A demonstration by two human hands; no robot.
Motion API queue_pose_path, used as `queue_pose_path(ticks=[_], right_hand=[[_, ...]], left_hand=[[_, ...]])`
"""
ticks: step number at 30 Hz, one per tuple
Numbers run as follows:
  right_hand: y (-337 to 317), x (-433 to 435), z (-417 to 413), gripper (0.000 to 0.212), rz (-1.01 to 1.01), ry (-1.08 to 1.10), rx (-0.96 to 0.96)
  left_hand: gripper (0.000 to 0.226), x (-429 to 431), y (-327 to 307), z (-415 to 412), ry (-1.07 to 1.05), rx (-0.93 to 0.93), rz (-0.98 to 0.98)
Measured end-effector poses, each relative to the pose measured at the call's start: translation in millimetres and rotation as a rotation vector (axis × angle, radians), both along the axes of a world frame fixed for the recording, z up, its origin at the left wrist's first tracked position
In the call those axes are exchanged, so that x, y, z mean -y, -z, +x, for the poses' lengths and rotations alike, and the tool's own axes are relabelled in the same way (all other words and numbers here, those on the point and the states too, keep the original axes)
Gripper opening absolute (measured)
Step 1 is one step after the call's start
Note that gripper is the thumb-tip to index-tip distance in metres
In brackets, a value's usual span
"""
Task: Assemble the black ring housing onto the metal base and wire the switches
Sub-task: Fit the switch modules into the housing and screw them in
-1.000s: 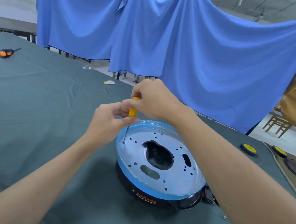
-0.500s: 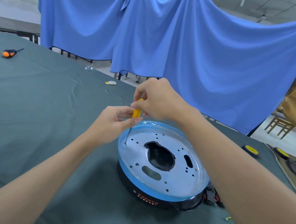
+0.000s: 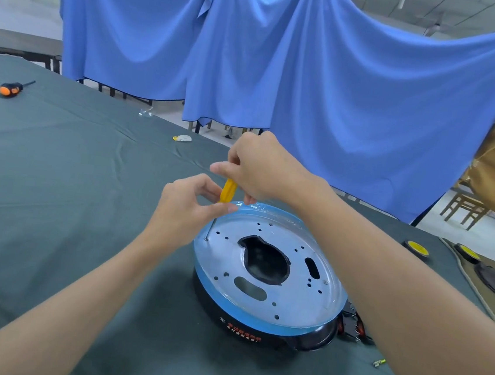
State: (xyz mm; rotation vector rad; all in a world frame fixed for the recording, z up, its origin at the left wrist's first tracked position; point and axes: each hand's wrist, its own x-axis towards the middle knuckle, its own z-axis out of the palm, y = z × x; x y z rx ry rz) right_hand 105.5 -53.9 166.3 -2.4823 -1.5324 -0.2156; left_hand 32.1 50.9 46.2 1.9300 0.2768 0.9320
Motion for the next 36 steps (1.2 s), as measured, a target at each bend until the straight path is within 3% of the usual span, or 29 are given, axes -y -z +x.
queue_pose_path(ticks=[5, 11, 15, 19, 21, 26, 32, 36], right_hand=[[-6, 5, -2, 0.009, -0.042, -0.081, -0.01], [0, 0, 1, 0.041, -0.026, -0.001, 0.017], [-6, 3, -1, 0.008, -0.036, -0.096, 0.036], [1, 1, -1, 0.029, 0.038, -0.012, 0.02], [2, -1, -1, 0.036, 0.009, 0.007, 0.027], [-4, 6, 0, 0.007, -0.048, -0.102, 0.028], [5, -1, 1, 0.041, -0.028, -0.012, 0.083], [-1, 4, 2, 0.008, -0.031, -0.091, 0.022]], left_hand=[[0.009, -6, -1, -5, 0.232, -0.036, -0.075], [0.016, 1, 2, 1, -0.001, 0.012, -0.005], [0.01, -4, 0, -3, 0.185, -0.019, -0.067], [0.018, 4, 5, -1, -0.007, -0.007, 0.078], [0.018, 6, 6, 2, -0.086, 0.017, 0.059], [0.016, -1, 3, -4, 0.226, 0.037, -0.17], [0.017, 2, 4, 3, -0.009, 0.086, -0.063], [0.021, -5, 3, -2, 0.121, 0.066, -0.089]])
